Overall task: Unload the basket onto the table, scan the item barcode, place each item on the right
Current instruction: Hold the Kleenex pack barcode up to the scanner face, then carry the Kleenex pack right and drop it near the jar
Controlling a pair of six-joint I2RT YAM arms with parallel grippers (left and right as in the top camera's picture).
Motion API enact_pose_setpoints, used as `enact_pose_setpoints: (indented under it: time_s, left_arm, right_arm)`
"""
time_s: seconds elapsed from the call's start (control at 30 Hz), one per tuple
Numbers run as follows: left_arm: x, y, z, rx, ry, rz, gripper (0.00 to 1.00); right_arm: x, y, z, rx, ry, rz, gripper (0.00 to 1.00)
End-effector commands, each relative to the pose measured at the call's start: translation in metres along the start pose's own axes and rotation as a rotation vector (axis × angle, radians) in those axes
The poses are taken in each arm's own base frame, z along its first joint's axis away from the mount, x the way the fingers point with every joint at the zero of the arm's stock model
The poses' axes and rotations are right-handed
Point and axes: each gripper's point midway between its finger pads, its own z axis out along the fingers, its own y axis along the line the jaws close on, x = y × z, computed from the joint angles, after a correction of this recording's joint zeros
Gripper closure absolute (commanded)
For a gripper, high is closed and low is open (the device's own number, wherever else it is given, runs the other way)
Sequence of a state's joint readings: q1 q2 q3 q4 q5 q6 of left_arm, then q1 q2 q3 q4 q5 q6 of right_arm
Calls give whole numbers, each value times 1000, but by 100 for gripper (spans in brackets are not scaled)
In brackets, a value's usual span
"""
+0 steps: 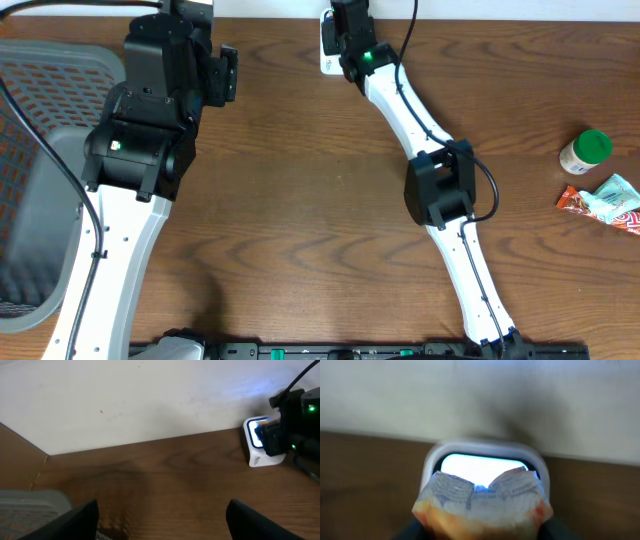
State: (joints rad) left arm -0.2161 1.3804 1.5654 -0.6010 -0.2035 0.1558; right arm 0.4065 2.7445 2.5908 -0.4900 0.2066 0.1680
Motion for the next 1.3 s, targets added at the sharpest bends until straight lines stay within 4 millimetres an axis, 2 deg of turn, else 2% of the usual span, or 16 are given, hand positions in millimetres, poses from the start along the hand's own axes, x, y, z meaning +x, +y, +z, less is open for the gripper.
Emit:
enact_pose_setpoints:
  time_s: [0.0, 0.07, 0.13, 0.2, 0.33, 0.37, 0.5, 0.6, 0.73, 0.8, 1.07, 1.17, 1.27]
  left_arm:
    - [-1, 0, 0, 4, -9, 5, 18]
    - [-2, 0, 0, 4, -11, 5, 18]
    - [-3, 0, 0, 4, -16, 3, 18]
    - [-5, 0, 0, 4, -24, 1, 18]
    - [-8, 1, 0, 3, -37, -3, 18]
    - [-9, 1, 0, 3, -40, -4, 18]
    - [-11, -4, 0, 29, -50, -9, 18]
    - [-13, -16, -1, 98, -56, -7, 18]
    - [-13, -25, -3, 147, -61, -5, 18]
    - [-14, -24, -3, 146, -63, -5, 18]
    - [-13, -24, -3, 146, -59, -5, 18]
    - [-12, -24, -3, 147, -56, -4, 18]
    - [-12, -24, -3, 145, -56, -4, 18]
  right_arm:
    - [-13, -6, -36, 9, 62, -22, 65]
    - [-14, -15, -59, 23, 117, -31, 62]
    - [-14, -30, -91, 43, 198, -62, 55]
    - [-9, -50, -124, 74, 285, -88, 55]
    - [11, -114, -190, 204, 487, -87, 59]
    - [20, -136, -206, 248, 547, -81, 59]
    - [47, -214, -241, 426, 719, -55, 59]
    - [69, -267, -249, 492, 807, 35, 58]
    - [97, -333, -242, 575, 823, 208, 57]
    - [114, -353, -238, 572, 836, 270, 57]
    - [194, -409, -230, 574, 921, 454, 64]
    - [211, -414, -224, 543, 918, 508, 64]
    - [212, -412, -216, 503, 891, 539, 64]
